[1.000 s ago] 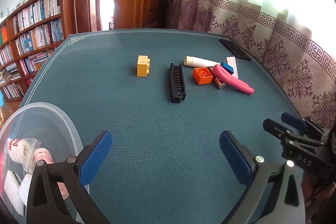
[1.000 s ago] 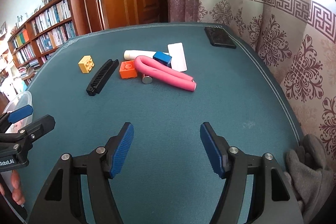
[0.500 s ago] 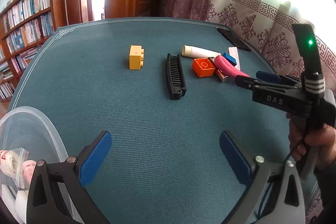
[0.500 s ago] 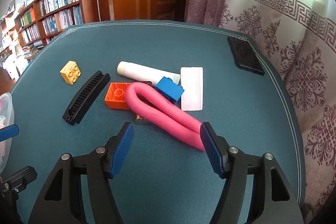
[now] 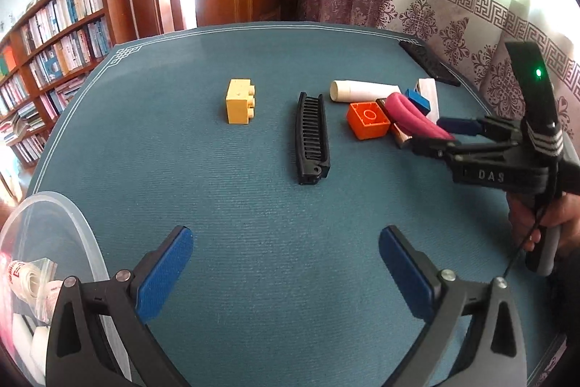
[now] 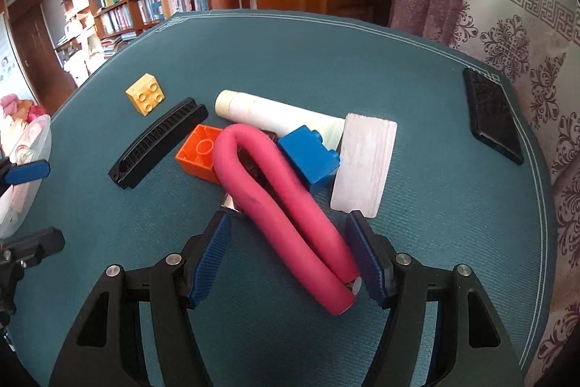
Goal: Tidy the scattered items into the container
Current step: 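Grasp the black comb with the left tool while the right tool grasps the pink foam tube, then carry the black comb and pink foam tube toward the clear bowl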
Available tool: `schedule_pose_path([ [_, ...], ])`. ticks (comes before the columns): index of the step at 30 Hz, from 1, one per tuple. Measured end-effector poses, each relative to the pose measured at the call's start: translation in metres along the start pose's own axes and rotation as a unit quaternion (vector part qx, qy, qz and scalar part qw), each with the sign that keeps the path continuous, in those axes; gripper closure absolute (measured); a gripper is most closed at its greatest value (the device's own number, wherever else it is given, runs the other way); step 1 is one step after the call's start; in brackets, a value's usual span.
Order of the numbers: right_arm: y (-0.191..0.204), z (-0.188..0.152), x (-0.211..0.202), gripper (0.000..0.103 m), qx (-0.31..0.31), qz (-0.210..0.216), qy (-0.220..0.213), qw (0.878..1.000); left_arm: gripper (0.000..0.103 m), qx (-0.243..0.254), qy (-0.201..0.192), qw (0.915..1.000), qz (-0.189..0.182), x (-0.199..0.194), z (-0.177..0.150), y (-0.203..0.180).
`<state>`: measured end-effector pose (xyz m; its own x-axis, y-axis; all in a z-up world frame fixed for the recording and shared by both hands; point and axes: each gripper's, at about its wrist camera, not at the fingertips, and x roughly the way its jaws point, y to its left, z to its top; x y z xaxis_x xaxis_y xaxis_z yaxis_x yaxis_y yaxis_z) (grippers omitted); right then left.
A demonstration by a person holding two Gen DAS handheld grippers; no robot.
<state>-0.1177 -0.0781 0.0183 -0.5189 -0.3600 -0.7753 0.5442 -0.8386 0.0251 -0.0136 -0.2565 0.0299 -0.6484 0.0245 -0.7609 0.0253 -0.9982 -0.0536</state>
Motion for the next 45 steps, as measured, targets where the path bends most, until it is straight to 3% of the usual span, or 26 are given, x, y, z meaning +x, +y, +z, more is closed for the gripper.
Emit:
schedule_pose_path([
  [2,-0.004,-0.002,-0.001,0.035,0.005,0.01,-0.005,1.0,0.0,-0.008,-0.008,0.9999,0.01,0.0,0.007,-0.005],
  [5,-0.014,-0.002,-0.004,0.051,0.042,0.042,-0.013,0.998,0.0,-0.014,-0.018,0.9993,0.03,0.002,0.017,-0.009],
  [8,-0.02,-0.007,-0.006,0.056,0.077,0.077,-0.027,0.994,0.0,-0.023,-0.017,0.9981,0.055,0.009,0.026,-0.01],
  [14,-0.014,-0.015,-0.013,0.057,0.081,0.085,-0.043,0.992,0.0,-0.032,-0.002,0.9959,0.085,0.031,0.037,-0.01],
  [21,-0.005,-0.018,-0.024,0.057,0.062,0.085,-0.062,0.992,0.002,-0.024,0.005,0.9965,0.08,0.053,0.047,-0.024],
  [24,-0.012,-0.017,-0.02,0.057,0.082,0.093,-0.057,0.991,0.015,-0.025,0.009,0.9969,0.074,0.063,0.052,-0.025],
  [26,-0.017,-0.018,-0.017,0.057,0.091,0.092,-0.054,0.99,0.031,-0.032,0.016,0.9971,0.067,0.068,0.054,-0.022],
  [34,-0.015,-0.018,-0.015,0.057,0.09,0.094,-0.055,0.99,0.049,-0.028,0.009,0.998,0.057,0.074,0.059,-0.023],
  [36,-0.013,-0.02,-0.015,0.057,0.09,0.092,-0.055,0.99,0.057,-0.024,0.006,0.9983,0.053,0.073,0.059,-0.024],
  [38,-0.013,-0.02,-0.015,0.057,0.09,0.092,-0.055,0.99,0.072,-0.022,0.003,0.9986,0.048,0.071,0.058,-0.025],
  [45,-0.011,-0.02,-0.014,0.057,0.09,0.103,-0.056,0.989,0.072,-0.038,-0.002,0.9988,0.032,0.06,0.048,-0.023],
])
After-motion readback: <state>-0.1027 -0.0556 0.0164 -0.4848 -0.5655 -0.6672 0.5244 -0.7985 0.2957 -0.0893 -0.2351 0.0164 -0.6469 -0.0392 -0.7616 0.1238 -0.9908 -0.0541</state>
